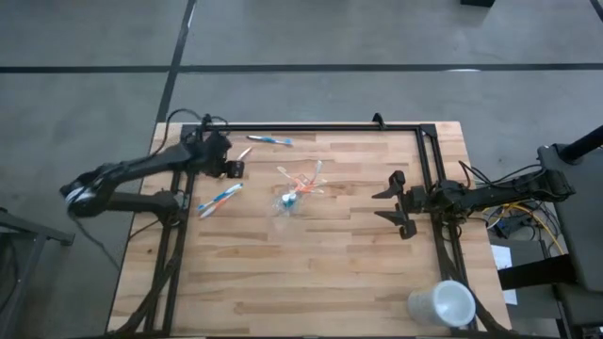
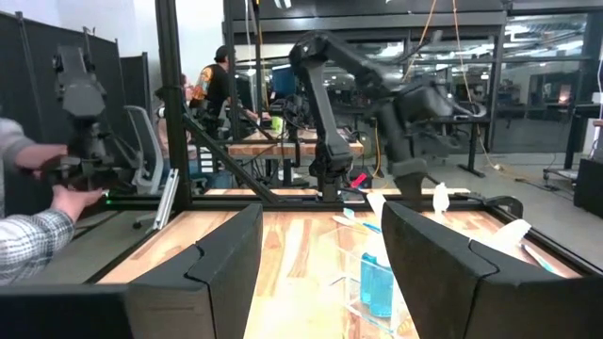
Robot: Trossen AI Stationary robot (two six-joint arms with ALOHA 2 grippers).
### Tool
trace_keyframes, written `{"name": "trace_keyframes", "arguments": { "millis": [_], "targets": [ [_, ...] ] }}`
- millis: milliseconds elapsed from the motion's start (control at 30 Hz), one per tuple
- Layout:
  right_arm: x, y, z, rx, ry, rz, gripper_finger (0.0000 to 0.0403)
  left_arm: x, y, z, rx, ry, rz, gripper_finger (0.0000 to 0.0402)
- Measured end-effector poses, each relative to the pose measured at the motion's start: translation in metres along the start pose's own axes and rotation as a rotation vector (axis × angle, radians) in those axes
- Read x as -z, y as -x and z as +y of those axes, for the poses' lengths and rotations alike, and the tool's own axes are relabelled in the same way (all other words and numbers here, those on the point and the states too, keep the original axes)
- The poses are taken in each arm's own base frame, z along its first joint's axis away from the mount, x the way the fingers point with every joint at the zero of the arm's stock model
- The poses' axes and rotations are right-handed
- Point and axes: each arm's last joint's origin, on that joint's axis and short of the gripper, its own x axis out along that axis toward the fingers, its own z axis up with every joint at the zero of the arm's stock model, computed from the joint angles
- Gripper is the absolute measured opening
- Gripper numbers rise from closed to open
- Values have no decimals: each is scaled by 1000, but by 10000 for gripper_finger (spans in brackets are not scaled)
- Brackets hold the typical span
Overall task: Pick & Place toothbrushing station
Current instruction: Put the orange toothbrush into the transparent
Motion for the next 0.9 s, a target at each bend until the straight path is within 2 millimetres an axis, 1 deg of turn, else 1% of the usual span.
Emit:
{"name": "trace_keyframes", "arguments": {
  "millis": [100,200,300,400,533,733,833,900],
  "targets": [
    [0,0,0,0,0,0,215,20,-5,7,68,41,-126,209],
    [0,0,0,0,1,0,215,37,-10,13,141,1,-213,207],
    [0,0,0,0,1,0,215,46,-12,22,148,56,-226,206],
    [0,0,0,0,0,0,215,52,-11,29,108,84,-175,206],
    [0,0,0,0,0,0,215,51,0,28,52,7,-100,206],
    [0,0,0,0,1,0,215,42,18,26,-93,-186,-98,206],
    [0,0,0,0,0,0,215,44,17,31,-197,-223,-92,206],
    [0,0,0,0,1,0,215,47,13,34,-224,-217,-83,206]
  ]
}}
